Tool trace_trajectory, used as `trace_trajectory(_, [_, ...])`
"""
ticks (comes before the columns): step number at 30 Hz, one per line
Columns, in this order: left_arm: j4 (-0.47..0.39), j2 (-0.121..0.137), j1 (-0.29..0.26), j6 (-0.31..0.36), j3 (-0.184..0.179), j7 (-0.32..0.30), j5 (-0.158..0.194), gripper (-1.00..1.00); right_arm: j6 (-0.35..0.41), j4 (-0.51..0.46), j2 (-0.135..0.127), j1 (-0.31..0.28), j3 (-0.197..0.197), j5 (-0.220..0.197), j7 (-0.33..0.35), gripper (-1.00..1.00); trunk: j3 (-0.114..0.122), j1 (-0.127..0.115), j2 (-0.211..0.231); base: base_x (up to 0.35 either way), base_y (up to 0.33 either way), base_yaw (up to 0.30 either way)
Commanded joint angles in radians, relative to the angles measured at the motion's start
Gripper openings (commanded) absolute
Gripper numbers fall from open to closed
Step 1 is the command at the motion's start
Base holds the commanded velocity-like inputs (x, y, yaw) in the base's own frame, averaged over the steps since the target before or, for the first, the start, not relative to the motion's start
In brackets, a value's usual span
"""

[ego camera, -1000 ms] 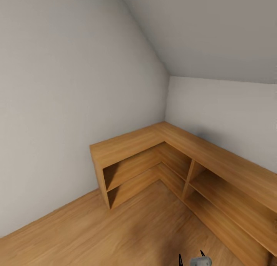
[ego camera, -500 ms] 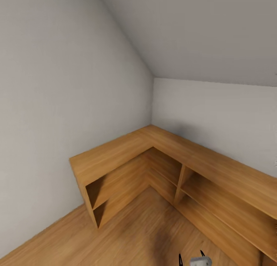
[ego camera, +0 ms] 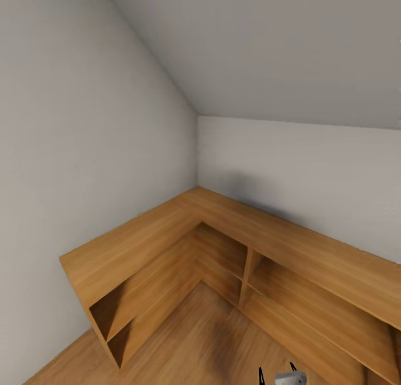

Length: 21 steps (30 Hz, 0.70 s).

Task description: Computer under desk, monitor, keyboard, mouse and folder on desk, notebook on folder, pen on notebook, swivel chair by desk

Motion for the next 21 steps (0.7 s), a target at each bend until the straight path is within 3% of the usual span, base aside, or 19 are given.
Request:
trace_trajectory(1, [-0.002, 0.001, 0.000, -0.002, -0.008, 0.007, 0.007, 1.00, -0.002, 0.002, 0.001, -0.001, 0.009, -0.004, -0.005, 1.00, 0.000, 0.001, -0.001, 0.315, 0.173, -0.270])
trace_trajectory(13, [-0.002, 0.000, 0.000, -0.002, -0.008, 0.007, 0.007, 1.00, -0.001, 0.002, 0.001, -0.001, 0.009, -0.004, -0.005, 1.00, 0.007, 0.001, -0.001, 0.272, 0.225, -0.270])
trace_trajectory(21, [-0.002, 0.000, 0.000, -0.003, -0.007, 0.009, 0.007, 1.00, -0.001, 0.001, 0.001, -0.001, 0.009, -0.004, -0.005, 1.00, 0.012, 0.001, -0.001, 0.076, 0.072, -0.270])
